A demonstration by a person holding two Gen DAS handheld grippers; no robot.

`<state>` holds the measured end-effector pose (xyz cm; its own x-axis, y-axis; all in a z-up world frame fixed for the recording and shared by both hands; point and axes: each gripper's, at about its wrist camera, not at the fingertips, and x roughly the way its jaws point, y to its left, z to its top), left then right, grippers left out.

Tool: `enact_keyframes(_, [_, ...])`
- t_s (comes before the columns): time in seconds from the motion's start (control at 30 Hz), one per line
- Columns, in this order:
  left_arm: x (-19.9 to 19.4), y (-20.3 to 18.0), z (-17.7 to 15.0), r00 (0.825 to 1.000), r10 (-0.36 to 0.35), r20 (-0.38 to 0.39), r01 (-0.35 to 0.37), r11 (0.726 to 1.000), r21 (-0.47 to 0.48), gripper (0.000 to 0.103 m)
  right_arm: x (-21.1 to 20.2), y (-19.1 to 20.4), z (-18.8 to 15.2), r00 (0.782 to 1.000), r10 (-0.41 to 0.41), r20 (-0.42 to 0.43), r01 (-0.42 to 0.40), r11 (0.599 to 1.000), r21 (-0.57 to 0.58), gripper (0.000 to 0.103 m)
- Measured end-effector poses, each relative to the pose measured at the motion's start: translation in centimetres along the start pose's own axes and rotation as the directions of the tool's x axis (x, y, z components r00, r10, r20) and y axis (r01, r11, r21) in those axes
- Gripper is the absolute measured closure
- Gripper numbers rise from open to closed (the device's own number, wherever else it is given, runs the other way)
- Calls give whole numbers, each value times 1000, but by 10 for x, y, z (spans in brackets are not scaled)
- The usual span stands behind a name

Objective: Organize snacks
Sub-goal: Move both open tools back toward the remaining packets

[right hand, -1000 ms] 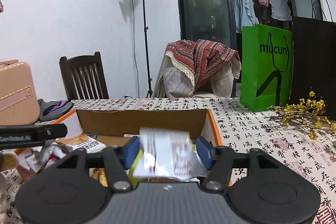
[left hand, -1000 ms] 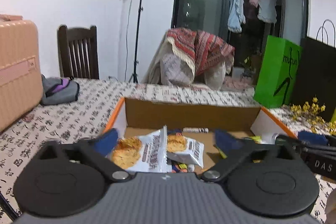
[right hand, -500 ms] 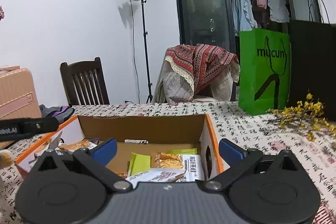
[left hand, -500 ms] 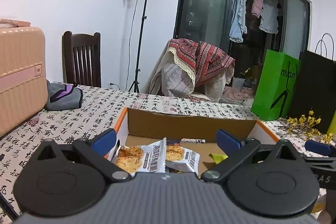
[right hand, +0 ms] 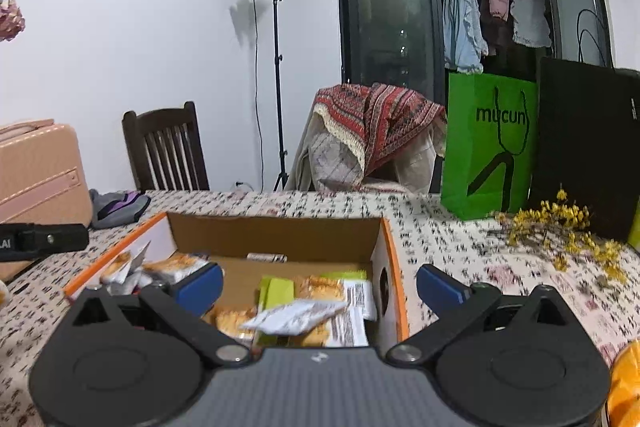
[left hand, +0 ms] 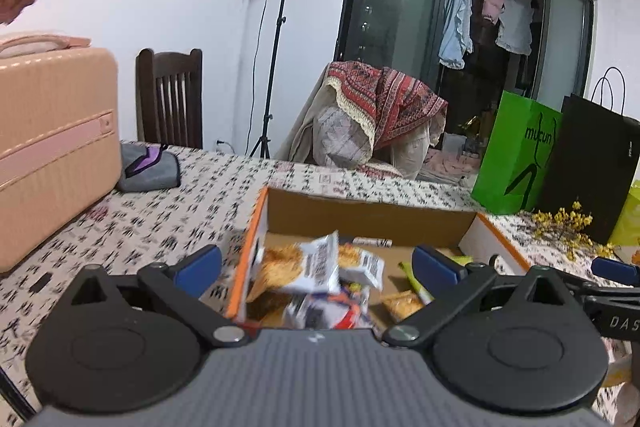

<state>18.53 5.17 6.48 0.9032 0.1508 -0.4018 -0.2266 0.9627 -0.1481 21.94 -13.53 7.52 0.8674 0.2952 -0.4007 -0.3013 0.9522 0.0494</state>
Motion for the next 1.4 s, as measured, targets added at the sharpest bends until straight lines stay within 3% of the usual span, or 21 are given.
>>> enact_keyframes(0.27, [-23, 25, -28, 999, 19, -46, -20, 1000, -5, 0, -16, 6, -28, 996, 42, -82, -41, 999, 6, 0])
enact_keyframes(0.73, [-33, 62, -67, 987, 64, -149, -69, 997, -29, 0, -17, 43, -68, 966, 125, -226, -139, 989, -48, 0])
enact_keyframes(1.07, [-51, 75, -75, 985, 81, -154, -88, 995, -37, 0, 2, 101, -68, 926, 204, -317, -265, 951, -162, 0])
enact_keyframes(1.23, [-60, 86, -80, 983, 84, -162, -94, 994, -54, 0, 21, 128, -65, 925, 167, -340, -259, 934, -246, 0])
enact_keyframes(1.4, [-66, 96, -85, 982, 87, -167, -101, 992, -76, 0, 20, 131, -64, 929, 130, -347, -226, 941, -252, 0])
